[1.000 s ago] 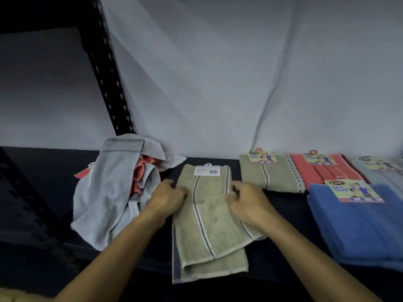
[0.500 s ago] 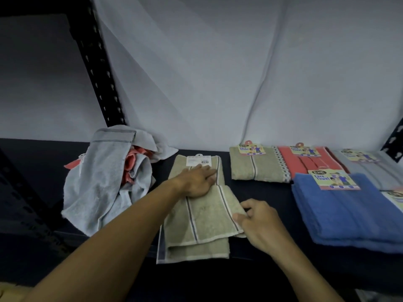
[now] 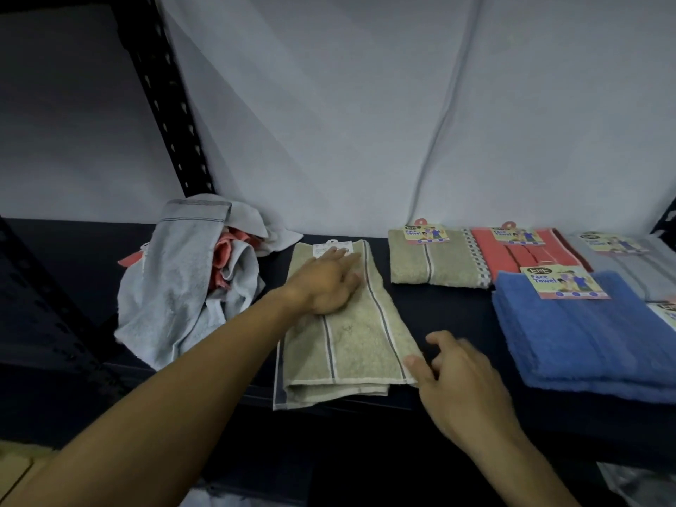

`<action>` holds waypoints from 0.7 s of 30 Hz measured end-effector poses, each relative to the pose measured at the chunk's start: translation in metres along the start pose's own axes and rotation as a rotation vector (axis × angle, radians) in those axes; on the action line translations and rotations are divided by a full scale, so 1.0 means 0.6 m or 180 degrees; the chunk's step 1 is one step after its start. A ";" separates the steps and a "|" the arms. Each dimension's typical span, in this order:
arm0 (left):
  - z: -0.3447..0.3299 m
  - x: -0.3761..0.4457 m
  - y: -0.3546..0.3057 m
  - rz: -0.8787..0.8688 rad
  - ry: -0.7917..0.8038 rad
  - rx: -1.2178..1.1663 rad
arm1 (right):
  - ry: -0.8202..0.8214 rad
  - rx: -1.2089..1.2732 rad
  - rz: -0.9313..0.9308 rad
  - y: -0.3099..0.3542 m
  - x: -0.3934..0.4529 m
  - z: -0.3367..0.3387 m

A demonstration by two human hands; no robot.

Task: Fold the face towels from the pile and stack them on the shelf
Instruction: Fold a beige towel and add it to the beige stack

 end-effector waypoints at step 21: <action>-0.055 -0.248 0.122 0.0254 -0.1318 -0.1265 | -0.1208 0.0744 0.1860 0.160 0.003 -0.046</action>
Point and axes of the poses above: each hand's wrist, its own x-axis towards the middle knuckle, its own z-axis out of the back of the hand, y = z × x, the point moved 5 cm from there along x, towards the middle knuckle, and after that the axes turned 10 degrees about z, right-handed, at the moved point
